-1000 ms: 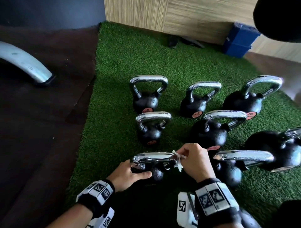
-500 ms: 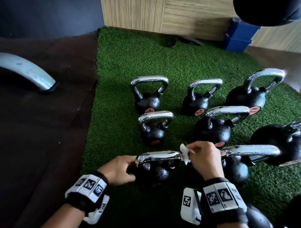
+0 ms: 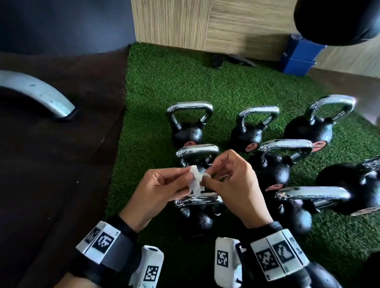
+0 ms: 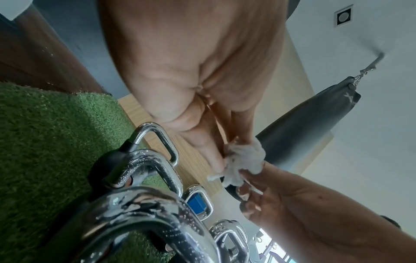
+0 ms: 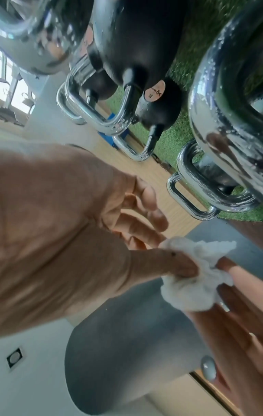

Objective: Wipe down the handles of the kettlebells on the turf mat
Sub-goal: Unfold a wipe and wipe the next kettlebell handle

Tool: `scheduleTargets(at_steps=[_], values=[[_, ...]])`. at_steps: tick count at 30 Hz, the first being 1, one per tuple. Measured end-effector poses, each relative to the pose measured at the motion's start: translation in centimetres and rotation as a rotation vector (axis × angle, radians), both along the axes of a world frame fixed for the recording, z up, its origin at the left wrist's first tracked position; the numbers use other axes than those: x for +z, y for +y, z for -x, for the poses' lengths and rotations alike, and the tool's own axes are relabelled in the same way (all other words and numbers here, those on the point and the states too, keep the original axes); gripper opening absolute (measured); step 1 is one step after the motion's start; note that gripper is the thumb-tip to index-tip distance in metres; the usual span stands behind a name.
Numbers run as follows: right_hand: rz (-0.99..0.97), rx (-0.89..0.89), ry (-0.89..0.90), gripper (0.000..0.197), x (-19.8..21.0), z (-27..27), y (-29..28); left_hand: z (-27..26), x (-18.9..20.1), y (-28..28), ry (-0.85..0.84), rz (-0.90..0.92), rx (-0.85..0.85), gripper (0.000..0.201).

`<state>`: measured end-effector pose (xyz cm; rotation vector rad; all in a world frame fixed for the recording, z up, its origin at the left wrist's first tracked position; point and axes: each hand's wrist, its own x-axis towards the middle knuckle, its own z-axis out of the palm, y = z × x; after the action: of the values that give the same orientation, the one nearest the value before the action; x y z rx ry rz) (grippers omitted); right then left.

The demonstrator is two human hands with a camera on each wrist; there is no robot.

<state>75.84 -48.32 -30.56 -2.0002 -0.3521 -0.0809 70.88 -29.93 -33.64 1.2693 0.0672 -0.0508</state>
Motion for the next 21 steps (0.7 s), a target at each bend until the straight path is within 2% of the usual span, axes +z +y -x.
scheduleTargets(at_steps=[3, 6, 8, 11, 14, 17, 19, 21], values=[[0.057, -0.047, -0.087, 0.034, 0.0, -0.1, 0.4, -0.1, -0.1, -0.4, -0.065, -0.053, 0.016, 0.027], [0.032, 0.027, 0.042, 0.035, -0.5, 0.0, -0.5, -0.2, -0.4, 0.0, -0.112, -0.130, 0.015, 0.026], [0.104, -0.032, 0.147, 0.036, -1.6, 0.0, -2.1, -0.1, -0.9, 0.6, -0.167, -0.344, 0.061, 0.024], [0.409, -0.237, 0.225, 0.039, -4.3, -0.1, -5.0, 0.5, -1.5, 0.7, -0.328, -0.732, 0.120, 0.019], [0.593, -0.120, 0.438, 0.041, -6.9, -0.1, -6.0, 0.7, -1.7, -0.8, -0.545, -0.994, 0.030, 0.006], [0.492, 0.034, 0.573, 0.046, -8.9, 0.0, -5.2, 0.5, -1.9, -1.6, -0.546, -1.085, -0.014, 0.010], [0.423, -0.008, 0.561, 0.042, -10.1, 0.0, -4.8, 0.7, -2.0, -1.3, -0.519, -1.093, -0.010, 0.010], [0.433, -0.070, 0.516, 0.038, -10.9, 0.0, -4.7, 0.9, -2.3, -0.2, -0.439, -1.031, 0.043, 0.009]])
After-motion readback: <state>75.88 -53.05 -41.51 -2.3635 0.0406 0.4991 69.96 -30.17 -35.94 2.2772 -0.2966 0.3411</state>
